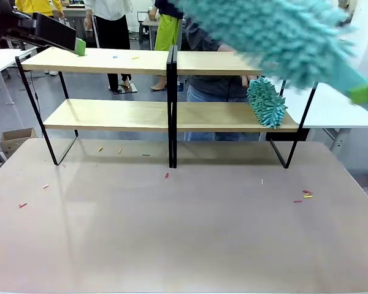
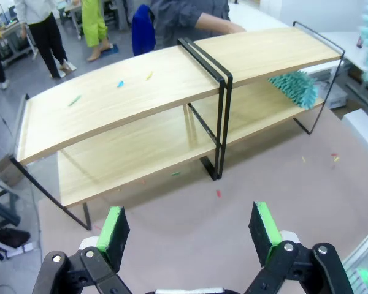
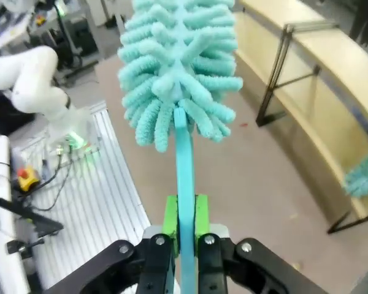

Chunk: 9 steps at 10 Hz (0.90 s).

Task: Clean the shelves.
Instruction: Clean another randomly selected level of the Shelf with the Duster.

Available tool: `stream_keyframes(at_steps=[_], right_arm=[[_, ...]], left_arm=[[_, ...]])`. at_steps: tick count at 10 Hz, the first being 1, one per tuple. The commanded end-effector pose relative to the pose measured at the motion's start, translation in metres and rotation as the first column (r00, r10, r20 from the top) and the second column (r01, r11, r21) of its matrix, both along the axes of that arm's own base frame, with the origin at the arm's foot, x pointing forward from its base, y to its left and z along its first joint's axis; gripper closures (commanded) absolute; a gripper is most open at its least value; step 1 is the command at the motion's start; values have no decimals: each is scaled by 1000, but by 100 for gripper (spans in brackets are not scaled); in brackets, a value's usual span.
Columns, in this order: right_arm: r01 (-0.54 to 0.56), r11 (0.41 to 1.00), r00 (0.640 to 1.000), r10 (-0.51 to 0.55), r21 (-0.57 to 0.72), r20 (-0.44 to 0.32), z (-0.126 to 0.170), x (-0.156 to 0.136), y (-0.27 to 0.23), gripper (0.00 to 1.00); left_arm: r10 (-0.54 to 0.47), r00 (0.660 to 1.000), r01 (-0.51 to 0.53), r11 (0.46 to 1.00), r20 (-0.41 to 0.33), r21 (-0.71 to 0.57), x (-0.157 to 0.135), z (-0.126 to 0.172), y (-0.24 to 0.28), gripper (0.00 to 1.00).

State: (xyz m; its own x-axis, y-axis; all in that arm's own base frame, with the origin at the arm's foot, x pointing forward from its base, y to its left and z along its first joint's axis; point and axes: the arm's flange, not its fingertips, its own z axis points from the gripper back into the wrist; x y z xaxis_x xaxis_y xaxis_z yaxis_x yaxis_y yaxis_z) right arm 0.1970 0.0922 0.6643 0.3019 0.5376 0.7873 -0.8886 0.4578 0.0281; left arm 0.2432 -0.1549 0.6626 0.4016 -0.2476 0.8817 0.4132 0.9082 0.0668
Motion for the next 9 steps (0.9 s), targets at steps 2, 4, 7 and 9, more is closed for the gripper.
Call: stream_keyframes(at_steps=[2, 4, 7, 9], right_arm=[[0, 1000, 1000, 0, 0, 0, 0, 0, 0, 88], [0, 1000, 1000, 0, 0, 0, 0, 0, 0, 88], [227, 972, 970, -232, -65, -77, 29, 22, 44, 88], [285, 938, 945, -309, -200, -105, 73, 87, 94, 88]], left_arm=[[-2, 1000, 2, 1000, 4, -5, 1, -2, 1, 0], [-2, 1000, 2, 1000, 4, -5, 1, -2, 1, 0], [-2, 1000, 2, 1000, 4, -5, 1, -2, 1, 0], [-2, 1000, 2, 1000, 4, -5, 1, -2, 1, 0]])
